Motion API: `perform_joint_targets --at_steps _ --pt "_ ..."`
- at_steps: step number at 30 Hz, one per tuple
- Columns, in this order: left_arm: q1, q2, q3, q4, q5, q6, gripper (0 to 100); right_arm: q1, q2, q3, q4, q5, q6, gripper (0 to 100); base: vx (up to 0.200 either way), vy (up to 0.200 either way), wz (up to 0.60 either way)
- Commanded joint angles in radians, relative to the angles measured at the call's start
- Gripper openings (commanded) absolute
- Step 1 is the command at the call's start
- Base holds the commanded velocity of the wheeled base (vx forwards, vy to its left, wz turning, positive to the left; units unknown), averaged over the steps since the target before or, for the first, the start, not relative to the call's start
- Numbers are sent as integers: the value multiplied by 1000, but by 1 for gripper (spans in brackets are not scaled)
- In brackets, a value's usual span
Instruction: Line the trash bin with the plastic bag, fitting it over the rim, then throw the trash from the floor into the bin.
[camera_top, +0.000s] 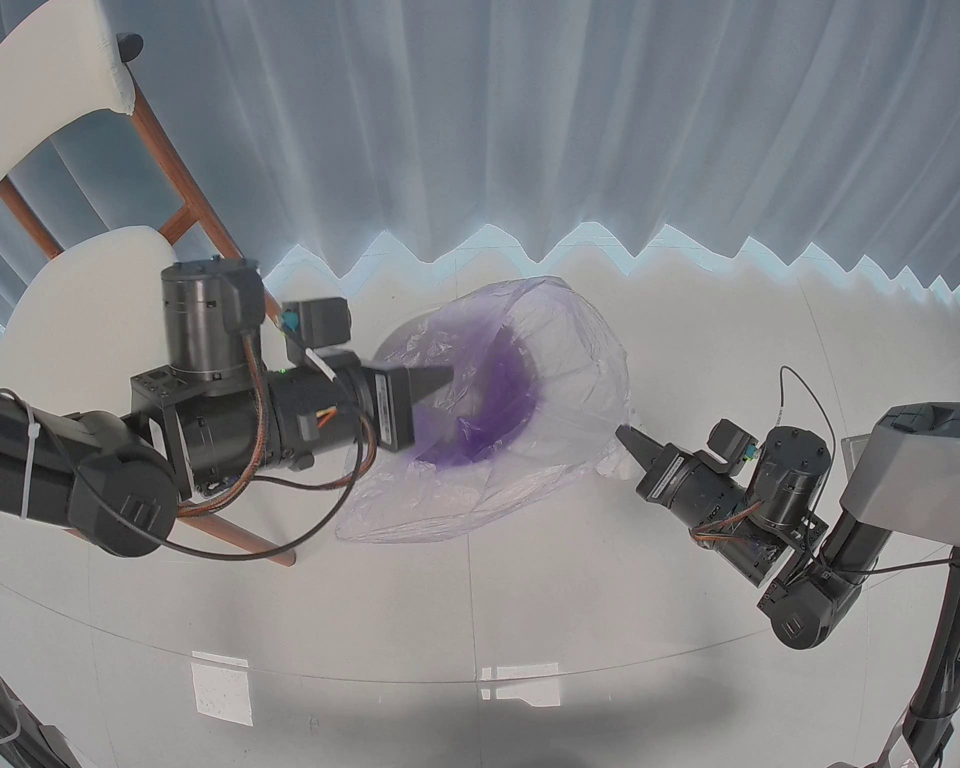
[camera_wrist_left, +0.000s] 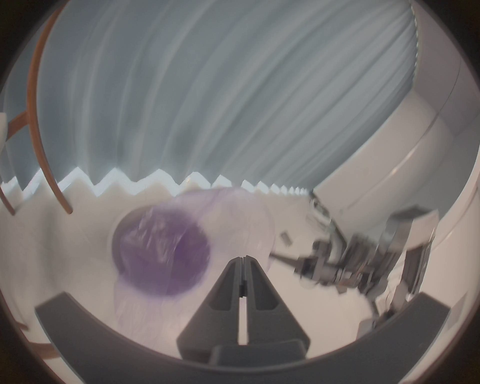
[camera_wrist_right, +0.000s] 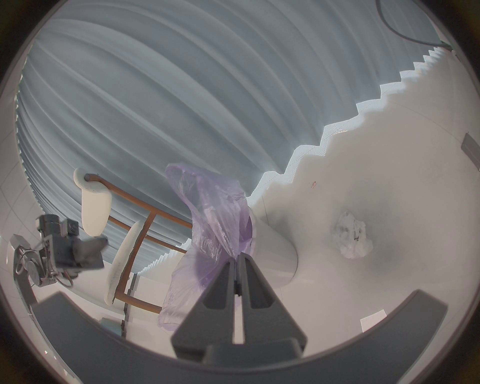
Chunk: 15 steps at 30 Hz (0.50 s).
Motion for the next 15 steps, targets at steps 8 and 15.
perform_joint_targets --at_steps 8,15 --pt "49 109 -127 342 198 478 0 -2 -35 9 -17 -2 2 0 0 0 0" --pt "64 218 -110 288 240 647 0 -5 -45 12 -17 -2 2 0 0 0 0"
